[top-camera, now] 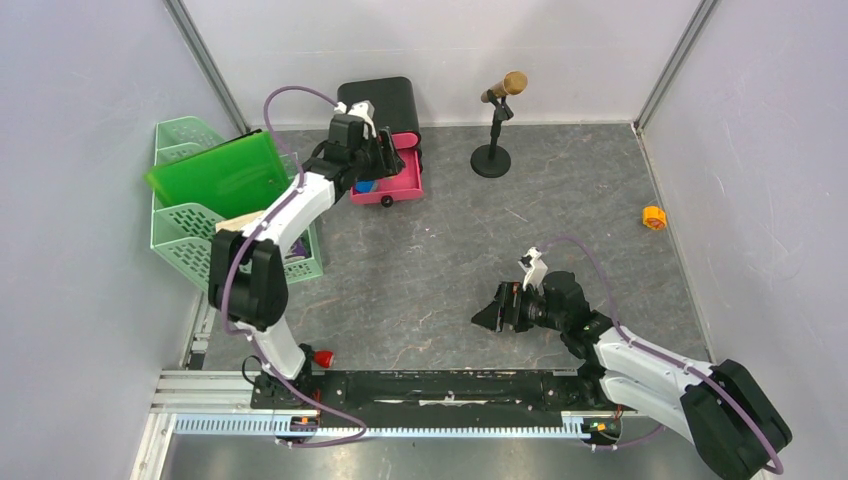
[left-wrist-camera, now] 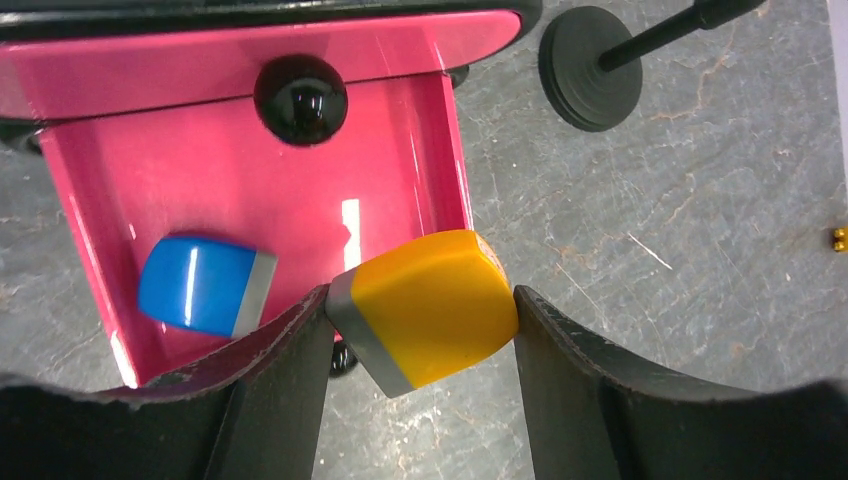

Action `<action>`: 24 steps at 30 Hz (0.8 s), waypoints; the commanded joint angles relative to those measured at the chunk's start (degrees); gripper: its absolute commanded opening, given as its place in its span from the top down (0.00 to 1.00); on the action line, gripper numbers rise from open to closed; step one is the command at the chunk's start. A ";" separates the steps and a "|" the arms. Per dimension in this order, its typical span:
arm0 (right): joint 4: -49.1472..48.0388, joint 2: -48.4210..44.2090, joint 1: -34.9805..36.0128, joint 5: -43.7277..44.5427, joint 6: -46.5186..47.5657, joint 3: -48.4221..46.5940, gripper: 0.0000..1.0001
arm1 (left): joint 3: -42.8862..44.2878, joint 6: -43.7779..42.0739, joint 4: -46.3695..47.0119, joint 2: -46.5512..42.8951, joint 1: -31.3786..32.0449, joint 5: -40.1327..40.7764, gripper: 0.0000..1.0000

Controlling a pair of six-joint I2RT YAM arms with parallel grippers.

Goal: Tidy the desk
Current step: Place the stationery in the drawer.

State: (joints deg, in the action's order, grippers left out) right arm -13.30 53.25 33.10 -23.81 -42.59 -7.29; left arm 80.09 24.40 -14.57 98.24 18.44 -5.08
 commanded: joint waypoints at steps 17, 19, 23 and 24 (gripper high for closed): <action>4.28 1.28 -0.10 -0.05 1.08 0.18 0.01 | 8.32 -3.16 -3.36 9.64 -0.50 4.07 0.32; 4.25 1.24 -0.08 -0.05 1.11 0.21 0.01 | 8.49 -3.68 -3.59 9.43 -0.59 3.96 0.27; 4.31 1.17 -0.14 -0.08 1.10 0.21 0.01 | 9.28 -4.46 -4.48 9.18 -0.68 3.78 0.14; 4.29 1.23 -0.15 -0.04 1.10 0.18 0.01 | 9.58 -4.62 -4.58 9.12 -0.68 3.61 0.10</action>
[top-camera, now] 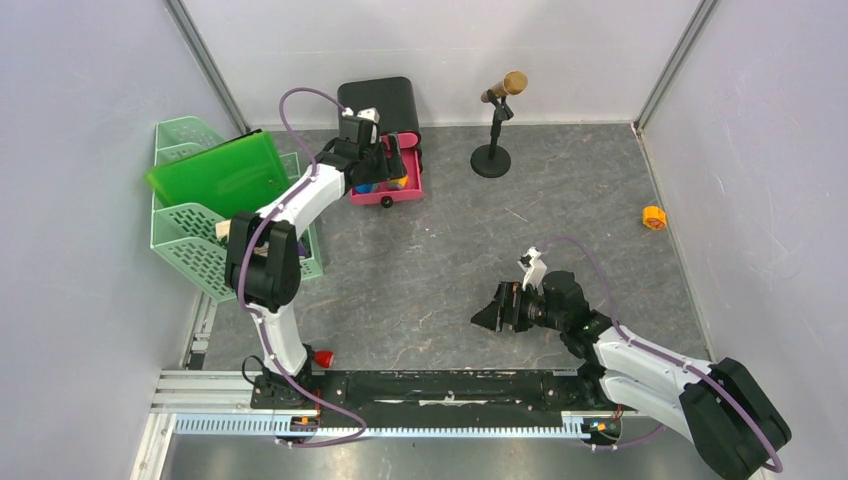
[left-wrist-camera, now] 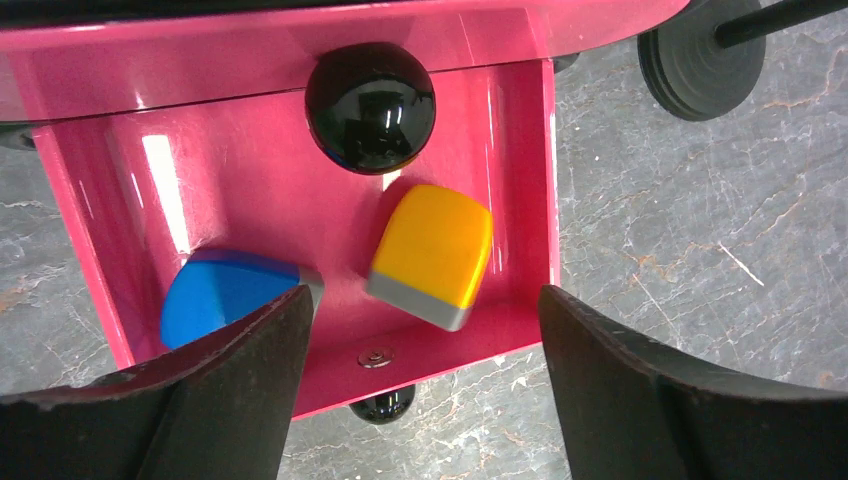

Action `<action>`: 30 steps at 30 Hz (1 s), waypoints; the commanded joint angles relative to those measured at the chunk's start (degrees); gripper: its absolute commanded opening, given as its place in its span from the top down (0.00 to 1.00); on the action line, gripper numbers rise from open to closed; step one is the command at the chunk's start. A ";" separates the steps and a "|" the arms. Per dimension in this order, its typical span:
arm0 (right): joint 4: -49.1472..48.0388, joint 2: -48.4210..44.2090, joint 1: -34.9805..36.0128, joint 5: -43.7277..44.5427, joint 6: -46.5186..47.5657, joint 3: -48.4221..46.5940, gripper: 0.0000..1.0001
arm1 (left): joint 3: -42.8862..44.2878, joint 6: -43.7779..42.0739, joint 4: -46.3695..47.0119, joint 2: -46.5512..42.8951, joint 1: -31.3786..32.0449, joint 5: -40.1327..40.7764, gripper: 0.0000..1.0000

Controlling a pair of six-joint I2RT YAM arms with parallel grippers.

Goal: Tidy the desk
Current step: Place the stationery in the drawer, then pick up the stationery from the corner of the board.

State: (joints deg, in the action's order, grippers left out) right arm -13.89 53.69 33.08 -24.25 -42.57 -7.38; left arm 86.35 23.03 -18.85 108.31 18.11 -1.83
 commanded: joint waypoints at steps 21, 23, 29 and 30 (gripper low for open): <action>12.31 -5.43 -0.12 3.54 4.08 -4.48 0.01 | -14.35 3.22 -7.66 -31.11 -0.57 -12.07 0.00; 15.45 -7.07 -0.12 4.65 5.50 -6.59 0.01 | -20.22 5.16 -8.96 -37.49 -0.62 -12.08 0.00; 20.78 -9.53 -0.12 3.46 9.41 -11.23 0.01 | -34.56 14.02 -12.94 -54.37 -0.62 -12.84 0.00; 21.44 -9.38 -0.10 2.66 10.09 -11.73 0.01 | -36.47 15.66 -12.97 -57.15 -0.62 -13.10 0.00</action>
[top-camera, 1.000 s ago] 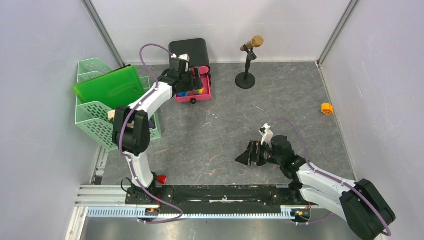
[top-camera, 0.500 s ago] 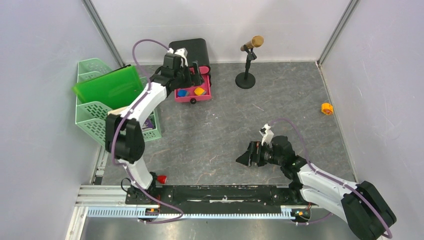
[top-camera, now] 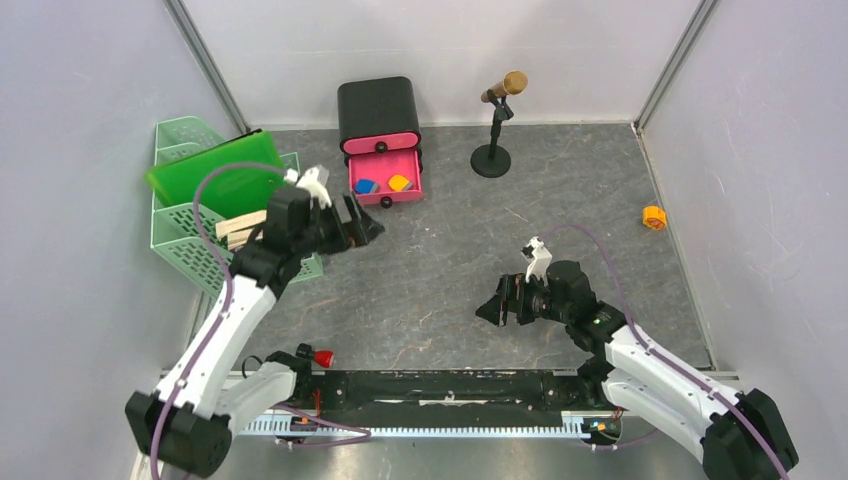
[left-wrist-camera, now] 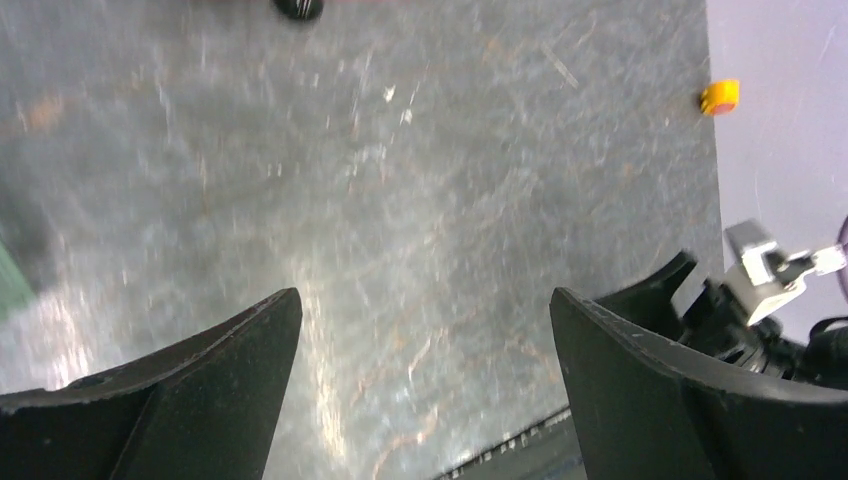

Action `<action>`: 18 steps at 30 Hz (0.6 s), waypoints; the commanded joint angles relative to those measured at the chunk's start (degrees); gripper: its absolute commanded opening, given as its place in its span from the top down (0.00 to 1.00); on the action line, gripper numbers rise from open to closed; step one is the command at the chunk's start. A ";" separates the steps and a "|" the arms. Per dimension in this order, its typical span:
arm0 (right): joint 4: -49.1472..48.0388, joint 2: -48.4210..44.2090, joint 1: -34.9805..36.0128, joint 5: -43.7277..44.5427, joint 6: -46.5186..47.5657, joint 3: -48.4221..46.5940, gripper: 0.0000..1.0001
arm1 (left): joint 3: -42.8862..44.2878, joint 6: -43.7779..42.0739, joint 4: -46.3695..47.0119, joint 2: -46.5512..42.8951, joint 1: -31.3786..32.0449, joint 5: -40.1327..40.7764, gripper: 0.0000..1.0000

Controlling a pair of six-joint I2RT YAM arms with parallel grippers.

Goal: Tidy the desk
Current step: Pick up the stationery from the corner of the board.

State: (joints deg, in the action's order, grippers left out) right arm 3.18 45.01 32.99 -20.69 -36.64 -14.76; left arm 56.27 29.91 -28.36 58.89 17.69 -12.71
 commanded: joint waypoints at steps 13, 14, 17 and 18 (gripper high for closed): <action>9.12 13.98 8.39 -1.99 16.79 -17.81 0.01 | -8.19 25.37 7.61 -10.72 -0.22 -6.92 0.00; 9.03 15.06 10.58 -1.05 17.21 -19.07 0.01 | -6.07 25.24 6.81 -9.48 -0.18 -7.88 0.00; 6.47 18.44 16.40 0.27 18.44 -21.63 0.01 | 0.27 24.01 4.13 -6.14 -0.20 -10.95 0.00; 6.30 19.89 17.95 0.88 19.16 -22.67 0.01 | 2.33 23.73 3.70 -5.79 -0.20 -11.71 0.00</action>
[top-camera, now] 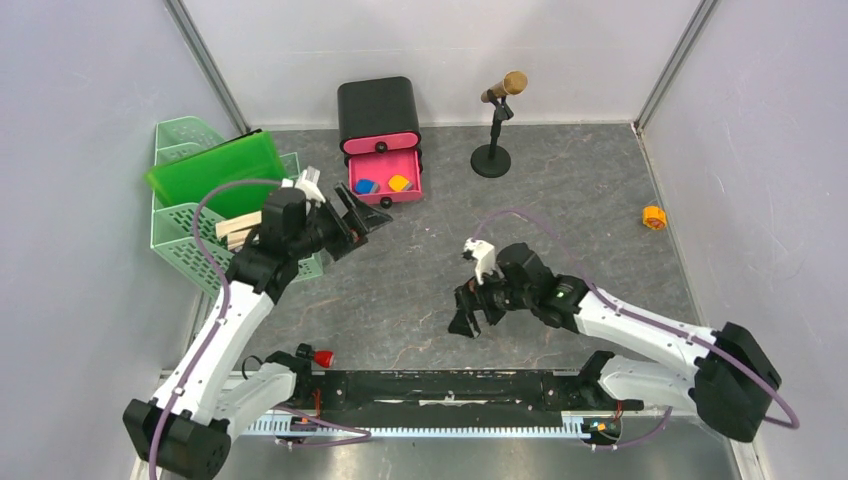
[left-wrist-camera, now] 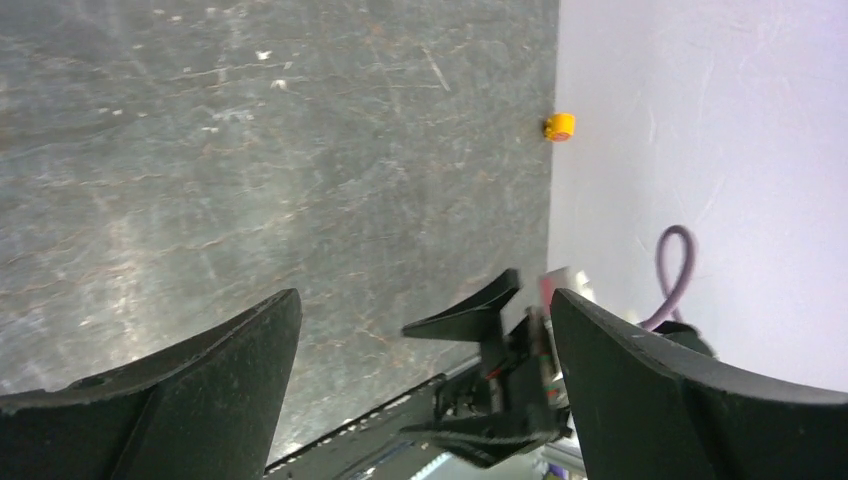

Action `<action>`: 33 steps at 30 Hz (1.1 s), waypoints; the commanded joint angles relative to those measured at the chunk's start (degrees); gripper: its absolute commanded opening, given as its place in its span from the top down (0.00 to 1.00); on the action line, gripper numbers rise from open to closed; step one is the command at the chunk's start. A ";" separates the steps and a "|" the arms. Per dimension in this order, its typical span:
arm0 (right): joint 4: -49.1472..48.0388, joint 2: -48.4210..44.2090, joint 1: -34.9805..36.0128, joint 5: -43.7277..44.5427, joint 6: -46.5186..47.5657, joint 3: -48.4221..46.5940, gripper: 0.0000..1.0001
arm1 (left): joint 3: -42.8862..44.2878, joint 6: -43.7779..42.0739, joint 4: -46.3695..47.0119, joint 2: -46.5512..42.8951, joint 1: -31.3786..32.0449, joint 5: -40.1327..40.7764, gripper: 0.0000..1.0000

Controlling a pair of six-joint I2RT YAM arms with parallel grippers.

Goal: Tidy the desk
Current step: Pick up the stationery from the corner of the board.

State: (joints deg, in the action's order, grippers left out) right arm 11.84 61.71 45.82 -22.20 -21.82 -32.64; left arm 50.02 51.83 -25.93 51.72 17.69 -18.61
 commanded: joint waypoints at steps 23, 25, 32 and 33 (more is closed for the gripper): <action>11.65 38.41 24.31 9.84 18.27 -48.74 0.07 | 12.30 27.18 26.95 -5.86 -0.12 -10.60 0.00; 11.45 40.19 24.47 10.73 18.44 -51.46 0.08 | 13.07 28.61 28.60 -5.04 -0.12 -11.38 0.00; 12.90 48.27 27.86 12.65 22.14 -60.27 0.09 | 15.89 34.85 34.99 -1.88 -0.12 -13.23 0.00; 14.25 49.59 28.63 13.31 24.16 -61.75 0.09 | 17.02 35.73 35.84 -1.06 -0.12 -13.63 0.00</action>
State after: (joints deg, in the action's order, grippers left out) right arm 23.75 107.11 71.33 -11.35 -3.05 -88.82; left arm 62.11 81.52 2.31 49.17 17.69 -29.23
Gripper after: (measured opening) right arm 0.911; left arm 0.994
